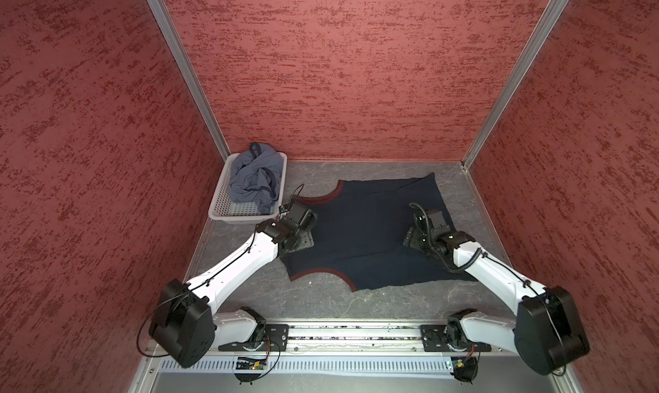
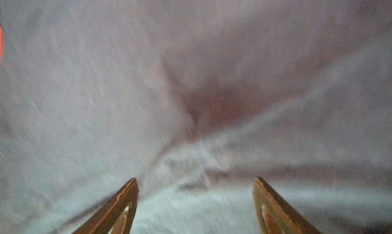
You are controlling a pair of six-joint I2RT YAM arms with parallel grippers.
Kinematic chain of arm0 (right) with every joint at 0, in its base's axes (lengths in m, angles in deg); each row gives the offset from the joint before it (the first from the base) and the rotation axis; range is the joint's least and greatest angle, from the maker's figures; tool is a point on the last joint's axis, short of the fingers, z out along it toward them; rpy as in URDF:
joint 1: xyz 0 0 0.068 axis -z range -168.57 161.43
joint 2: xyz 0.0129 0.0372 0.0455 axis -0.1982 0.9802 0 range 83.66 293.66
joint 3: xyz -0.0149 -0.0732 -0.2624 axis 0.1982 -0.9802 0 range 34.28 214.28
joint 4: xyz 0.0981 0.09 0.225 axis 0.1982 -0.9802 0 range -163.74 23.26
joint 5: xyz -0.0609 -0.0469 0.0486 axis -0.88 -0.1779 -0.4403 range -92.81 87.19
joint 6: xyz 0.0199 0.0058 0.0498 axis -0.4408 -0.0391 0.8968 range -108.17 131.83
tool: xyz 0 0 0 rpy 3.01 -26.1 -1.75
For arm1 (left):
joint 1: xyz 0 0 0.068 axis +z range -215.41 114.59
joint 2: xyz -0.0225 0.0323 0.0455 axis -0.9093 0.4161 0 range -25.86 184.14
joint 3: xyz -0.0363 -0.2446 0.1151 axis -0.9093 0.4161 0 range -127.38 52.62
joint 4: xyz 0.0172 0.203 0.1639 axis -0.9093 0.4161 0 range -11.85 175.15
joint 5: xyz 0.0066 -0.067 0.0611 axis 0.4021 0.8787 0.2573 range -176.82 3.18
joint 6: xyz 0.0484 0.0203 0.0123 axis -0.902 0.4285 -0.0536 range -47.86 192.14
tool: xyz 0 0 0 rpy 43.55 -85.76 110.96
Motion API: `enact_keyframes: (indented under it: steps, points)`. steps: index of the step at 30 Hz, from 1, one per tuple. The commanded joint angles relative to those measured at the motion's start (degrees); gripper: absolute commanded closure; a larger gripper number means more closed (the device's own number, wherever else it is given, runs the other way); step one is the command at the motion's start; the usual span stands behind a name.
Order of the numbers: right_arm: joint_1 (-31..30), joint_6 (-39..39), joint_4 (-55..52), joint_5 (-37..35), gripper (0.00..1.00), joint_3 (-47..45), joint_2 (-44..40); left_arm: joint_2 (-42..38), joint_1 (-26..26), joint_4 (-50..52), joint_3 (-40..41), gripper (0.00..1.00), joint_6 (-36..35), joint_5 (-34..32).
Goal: Fold and stack tank tops
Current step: Move the tank top to the center of the table.
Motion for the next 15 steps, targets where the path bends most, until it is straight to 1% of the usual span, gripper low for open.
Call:
enact_keyframes:
  steps: [1,5,8,11,15]
  points:
    - [3.74,-4.06,2.4,1.94,0.14,5.0,4.19,8.39,0.26,-9.45,-4.02,0.24,-5.62,8.4]
    - [8.92,-5.77,5.29,7.6,0.14,8.66,11.13,19.13,0.62,-14.13,-10.2,0.24,-7.14,14.14]
    - [10.85,-6.77,5.53,8.47,0.14,11.2,16.49,25.89,1.08,-15.73,-14.72,0.24,-7.92,16.27]
    - [12.61,-6.89,5.58,8.74,0.13,11.62,19.82,30.82,1.93,-16.14,-17.61,0.24,-8.04,16.7]
    - [15.49,-5.63,7.0,9.59,0.13,9.31,21.14,34.25,3.17,-17.06,-18.2,0.24,-7.65,17.45]
